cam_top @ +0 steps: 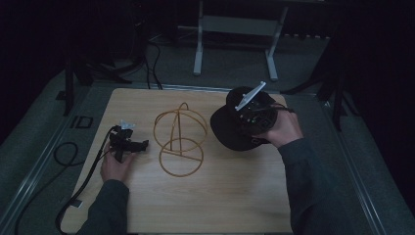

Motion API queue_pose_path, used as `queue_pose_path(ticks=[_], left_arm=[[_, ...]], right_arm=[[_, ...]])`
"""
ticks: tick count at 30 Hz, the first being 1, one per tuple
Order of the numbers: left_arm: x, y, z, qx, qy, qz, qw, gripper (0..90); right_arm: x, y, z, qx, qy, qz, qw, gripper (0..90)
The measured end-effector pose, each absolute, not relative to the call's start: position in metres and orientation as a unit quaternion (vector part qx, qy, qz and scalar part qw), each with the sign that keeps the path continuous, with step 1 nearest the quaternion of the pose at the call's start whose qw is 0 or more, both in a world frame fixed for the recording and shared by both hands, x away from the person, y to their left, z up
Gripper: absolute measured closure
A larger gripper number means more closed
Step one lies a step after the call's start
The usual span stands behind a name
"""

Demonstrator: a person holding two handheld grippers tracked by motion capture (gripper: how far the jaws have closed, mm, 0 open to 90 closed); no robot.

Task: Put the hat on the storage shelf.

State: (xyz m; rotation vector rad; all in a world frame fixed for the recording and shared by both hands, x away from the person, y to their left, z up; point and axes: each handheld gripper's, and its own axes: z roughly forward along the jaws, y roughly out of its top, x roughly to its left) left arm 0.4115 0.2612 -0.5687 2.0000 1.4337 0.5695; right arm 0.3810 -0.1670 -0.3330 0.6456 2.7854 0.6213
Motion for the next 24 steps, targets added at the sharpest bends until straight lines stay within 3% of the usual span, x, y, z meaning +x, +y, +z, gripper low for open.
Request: queue_pose_path(ticks=[24], left_arm=[[0.412,0.261,-0.569,0.755,0.541,0.214,0.303,2.4]], right_arm=[[0.373,-0.165,-0.296,0.181,0.947,0.245,0.105,77.9]])
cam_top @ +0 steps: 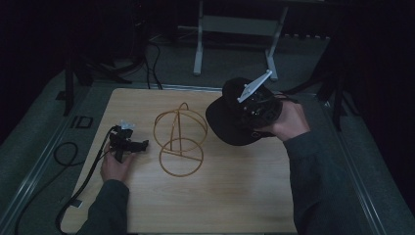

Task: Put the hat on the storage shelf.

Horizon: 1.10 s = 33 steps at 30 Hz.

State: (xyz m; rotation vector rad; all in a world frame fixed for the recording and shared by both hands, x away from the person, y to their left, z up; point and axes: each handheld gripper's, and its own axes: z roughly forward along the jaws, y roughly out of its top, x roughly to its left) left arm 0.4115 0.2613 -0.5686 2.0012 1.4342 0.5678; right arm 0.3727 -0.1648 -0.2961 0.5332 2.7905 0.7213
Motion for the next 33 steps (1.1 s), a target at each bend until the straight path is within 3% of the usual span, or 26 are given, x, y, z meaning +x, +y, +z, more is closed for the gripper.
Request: queue_pose_path(ticks=[33], left_arm=[[0.412,0.261,-0.569,0.755,0.541,0.214,0.302,2.4]], right_arm=[[0.366,-0.128,-0.276,0.117,0.953,0.261,0.098,77.5]])
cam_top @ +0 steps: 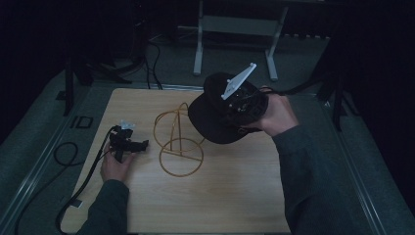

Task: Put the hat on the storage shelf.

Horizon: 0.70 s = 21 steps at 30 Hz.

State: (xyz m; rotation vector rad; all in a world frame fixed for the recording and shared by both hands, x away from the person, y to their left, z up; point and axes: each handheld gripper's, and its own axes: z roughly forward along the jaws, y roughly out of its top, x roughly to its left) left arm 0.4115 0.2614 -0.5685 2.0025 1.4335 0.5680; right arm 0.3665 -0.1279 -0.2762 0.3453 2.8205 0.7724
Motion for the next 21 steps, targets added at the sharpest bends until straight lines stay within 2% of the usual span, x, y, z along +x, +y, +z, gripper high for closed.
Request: queue_pose_path(ticks=[21], left_arm=[[0.412,0.261,-0.569,0.755,0.541,0.214,0.303,2.4]], right_arm=[[0.37,-0.108,-0.269,0.089,0.957,0.261,0.094,77.2]])
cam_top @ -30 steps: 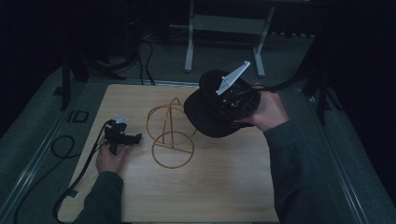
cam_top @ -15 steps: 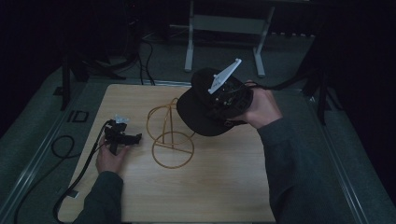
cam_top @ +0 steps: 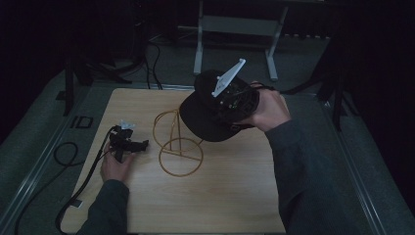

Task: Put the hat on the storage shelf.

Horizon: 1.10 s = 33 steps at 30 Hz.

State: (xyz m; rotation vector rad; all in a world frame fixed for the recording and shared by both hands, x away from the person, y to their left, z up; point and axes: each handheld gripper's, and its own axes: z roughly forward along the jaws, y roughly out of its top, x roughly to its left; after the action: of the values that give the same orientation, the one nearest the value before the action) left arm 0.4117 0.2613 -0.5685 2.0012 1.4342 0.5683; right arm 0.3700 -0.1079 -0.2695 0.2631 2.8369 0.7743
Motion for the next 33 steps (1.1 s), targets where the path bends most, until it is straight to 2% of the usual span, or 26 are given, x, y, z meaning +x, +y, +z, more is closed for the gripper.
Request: queue_pose_path(ticks=[33], left_arm=[[0.412,0.261,-0.569,0.754,0.542,0.214,0.303,2.4]], right_arm=[[0.361,-0.077,-0.259,0.041,0.954,0.284,0.088,76.8]])
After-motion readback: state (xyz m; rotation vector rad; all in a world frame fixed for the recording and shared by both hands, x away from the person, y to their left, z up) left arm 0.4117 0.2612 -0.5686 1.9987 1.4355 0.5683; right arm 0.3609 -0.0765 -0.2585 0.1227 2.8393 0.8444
